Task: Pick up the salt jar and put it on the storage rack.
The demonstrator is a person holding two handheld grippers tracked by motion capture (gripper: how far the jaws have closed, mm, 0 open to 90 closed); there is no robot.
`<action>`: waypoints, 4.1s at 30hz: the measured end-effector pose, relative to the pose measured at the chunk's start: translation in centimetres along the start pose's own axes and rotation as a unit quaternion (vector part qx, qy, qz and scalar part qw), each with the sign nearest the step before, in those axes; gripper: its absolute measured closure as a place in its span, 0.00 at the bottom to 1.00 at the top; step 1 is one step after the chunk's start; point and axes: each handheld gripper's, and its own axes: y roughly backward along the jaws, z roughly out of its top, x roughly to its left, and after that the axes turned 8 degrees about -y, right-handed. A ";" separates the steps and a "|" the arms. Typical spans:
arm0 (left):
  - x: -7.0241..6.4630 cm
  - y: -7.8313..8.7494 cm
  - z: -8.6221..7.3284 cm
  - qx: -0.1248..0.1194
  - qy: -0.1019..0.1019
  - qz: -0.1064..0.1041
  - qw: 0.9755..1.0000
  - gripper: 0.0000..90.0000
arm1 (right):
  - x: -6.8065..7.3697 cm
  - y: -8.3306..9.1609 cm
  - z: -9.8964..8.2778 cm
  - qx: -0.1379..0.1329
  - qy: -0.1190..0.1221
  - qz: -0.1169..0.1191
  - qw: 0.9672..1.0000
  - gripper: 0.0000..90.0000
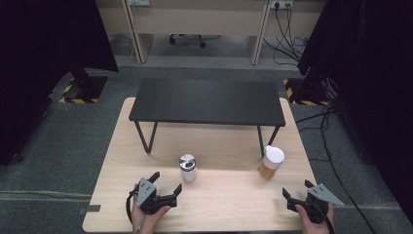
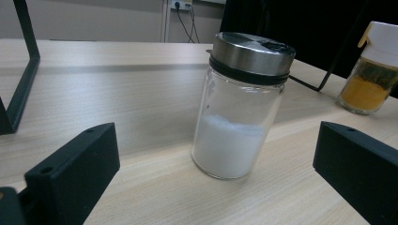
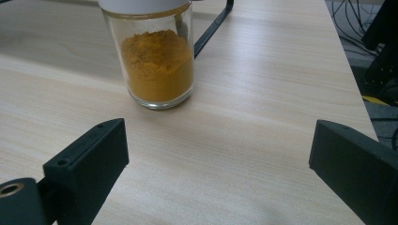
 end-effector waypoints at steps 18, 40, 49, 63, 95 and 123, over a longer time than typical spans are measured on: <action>-0.1 0.0 0.0 0.001 0.004 0.003 1.000 0.00 | -0.3 -0.1 0.3 0.009 -0.009 0.002 1.000 0.05; -1.5 -1.4 3.1 0.038 -0.063 -0.029 0.997 0.00 | -0.5 -0.1 0.2 0.006 -0.016 0.005 1.000 0.05; -2.0 -3.3 4.0 0.046 -0.071 -0.033 0.996 0.00 | -0.7 0.0 0.1 0.002 -0.023 0.007 1.000 0.05; -2.1 -5.6 4.1 0.060 -0.066 -0.028 0.996 0.00 | -0.6 0.1 0.0 0.001 -0.022 0.006 1.000 0.05; -2.1 -7.7 3.5 0.053 -0.037 -0.010 0.998 0.24 | -0.6 0.0 0.2 0.004 -0.018 0.011 1.000 0.06; -2.3 -6.1 4.0 0.040 -0.048 -0.001 0.998 0.34 | -1.2 0.0 0.1 0.002 -0.029 0.020 0.999 0.06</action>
